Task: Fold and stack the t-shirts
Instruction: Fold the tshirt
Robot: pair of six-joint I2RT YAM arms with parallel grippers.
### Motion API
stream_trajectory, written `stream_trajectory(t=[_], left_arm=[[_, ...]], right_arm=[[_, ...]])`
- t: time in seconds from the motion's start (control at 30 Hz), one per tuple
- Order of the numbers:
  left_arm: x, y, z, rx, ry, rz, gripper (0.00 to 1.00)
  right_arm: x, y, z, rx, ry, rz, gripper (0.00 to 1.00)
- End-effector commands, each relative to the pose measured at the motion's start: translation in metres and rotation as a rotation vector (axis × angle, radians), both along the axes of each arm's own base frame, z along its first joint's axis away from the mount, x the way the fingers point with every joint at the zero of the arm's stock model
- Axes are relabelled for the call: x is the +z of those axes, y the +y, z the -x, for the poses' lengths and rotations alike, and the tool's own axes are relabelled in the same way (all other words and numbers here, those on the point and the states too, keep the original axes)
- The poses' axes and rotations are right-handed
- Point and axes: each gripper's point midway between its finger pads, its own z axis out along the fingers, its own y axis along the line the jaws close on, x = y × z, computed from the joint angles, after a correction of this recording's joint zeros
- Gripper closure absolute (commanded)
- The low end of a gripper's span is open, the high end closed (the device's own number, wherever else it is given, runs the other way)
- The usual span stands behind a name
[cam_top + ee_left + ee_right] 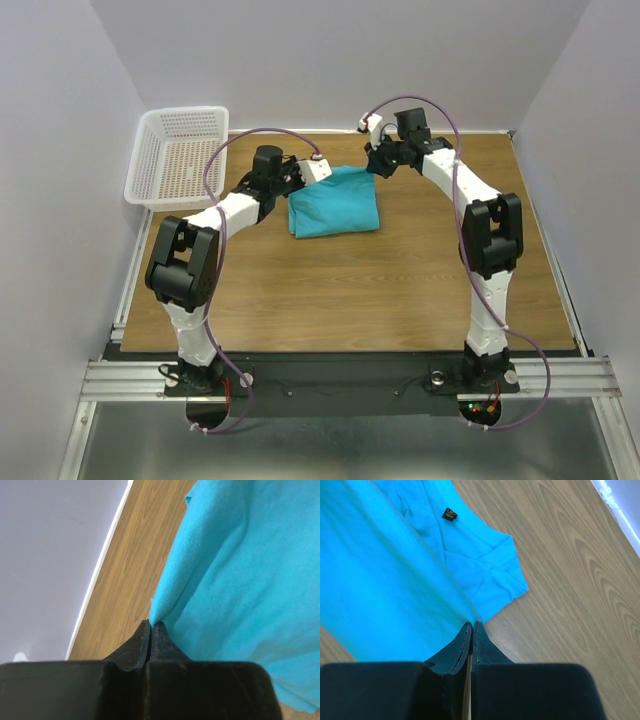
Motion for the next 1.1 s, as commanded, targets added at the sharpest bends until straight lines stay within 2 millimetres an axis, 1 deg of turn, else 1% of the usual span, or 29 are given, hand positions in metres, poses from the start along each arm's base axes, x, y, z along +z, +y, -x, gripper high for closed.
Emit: stream_trajectory(t=[0.0,0.1,0.13,0.17,0.27,0.33,0.4,0.43,0.47,0.53,0.6,0.63,0.7,0.73,0.8,0.83,0.93,0.97,1.0,1.03,1.07], left_arm=[[0.036,-0.001,-0.022,0.008,-0.095,0.028,1.0],[0.033,-0.002,-0.027,0.006,-0.086,0.032,1.0],[0.031,-0.003,-0.029,0.007,-0.082,0.03,1.0],[0.031,-0.003,-0.03,0.007,-0.081,0.03,1.0],[0.024,-0.004,-0.033,0.005,-0.062,0.028,1.0],[0.022,-0.004,-0.035,0.007,-0.06,0.028,1.0],[0.016,-0.004,-0.037,0.014,-0.048,0.028,1.0],[0.013,-0.005,-0.04,0.017,-0.043,0.028,1.0],[0.012,-0.005,-0.041,0.02,-0.04,0.031,1.0],[0.01,-0.006,-0.044,0.023,-0.034,0.032,1.0],[0.007,-0.005,-0.047,0.033,-0.028,0.031,1.0],[0.006,-0.006,-0.048,0.033,-0.028,0.03,1.0],[0.002,-0.006,-0.049,0.035,-0.02,0.026,1.0],[0.002,-0.005,-0.05,0.038,-0.019,0.027,1.0],[0.0,-0.006,-0.05,0.039,-0.015,0.028,1.0],[-0.004,-0.005,-0.05,0.043,-0.006,0.024,1.0],[-0.005,-0.003,-0.052,0.053,-0.005,0.025,1.0],[-0.006,-0.004,-0.053,0.055,-0.002,0.027,1.0],[-0.008,-0.003,-0.053,0.062,0.002,0.027,0.92],[-0.007,-0.002,-0.054,0.074,-0.003,0.034,0.82],[-0.003,0.0,-0.057,0.092,-0.012,0.042,0.55]], right_arm=[[0.021,0.002,-0.026,-0.028,-0.091,-0.032,0.99],[0.015,0.003,-0.031,-0.043,-0.086,-0.032,1.0],[0.017,0.003,-0.035,-0.05,-0.094,-0.033,0.99],[0.012,0.003,-0.036,-0.05,-0.086,-0.033,0.99],[0.008,0.004,-0.041,-0.055,-0.085,-0.034,0.99],[0.004,0.004,-0.043,-0.061,-0.081,-0.031,0.99],[0.005,0.003,-0.047,-0.071,-0.086,-0.033,0.99],[0.0,0.004,-0.048,-0.074,-0.076,-0.034,0.99],[0.001,0.004,-0.051,-0.081,-0.08,-0.034,0.99],[-0.006,0.004,-0.054,-0.094,-0.071,-0.032,1.0],[-0.004,0.004,-0.058,-0.103,-0.076,-0.036,0.99],[-0.008,0.003,-0.06,-0.111,-0.07,-0.038,0.99],[-0.008,0.004,-0.063,-0.117,-0.073,-0.041,0.99],[-0.005,0.006,-0.066,-0.118,-0.08,-0.047,0.99],[-0.009,0.005,-0.069,-0.126,-0.075,-0.046,0.99],[-0.01,0.006,-0.069,-0.126,-0.073,-0.049,0.99],[-0.013,0.008,-0.072,-0.129,-0.07,-0.056,0.99],[-0.014,0.009,-0.073,-0.13,-0.066,-0.061,0.96],[-0.017,0.009,-0.074,-0.131,-0.062,-0.061,0.93],[-0.018,0.009,-0.075,-0.142,-0.056,-0.066,0.87],[-0.018,0.009,-0.077,-0.155,-0.054,-0.068,0.76]])
